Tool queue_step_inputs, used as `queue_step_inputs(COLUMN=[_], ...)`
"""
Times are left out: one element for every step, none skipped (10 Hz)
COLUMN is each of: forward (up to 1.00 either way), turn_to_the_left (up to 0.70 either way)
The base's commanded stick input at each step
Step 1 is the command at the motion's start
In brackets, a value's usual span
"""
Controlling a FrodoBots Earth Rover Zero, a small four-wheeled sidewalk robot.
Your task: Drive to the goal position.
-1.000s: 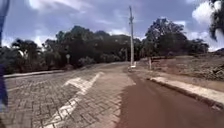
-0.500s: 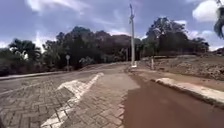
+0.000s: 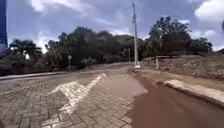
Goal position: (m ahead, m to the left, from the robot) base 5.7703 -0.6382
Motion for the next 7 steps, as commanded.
queue_step_inputs(forward=[0.70, 0.70, 0.70, 0.70, 0.70, 0.70, 0.70], turn_to_the_left=[0.00, 0.00, 0.00, 0.00, 0.00, 0.00, 0.00])
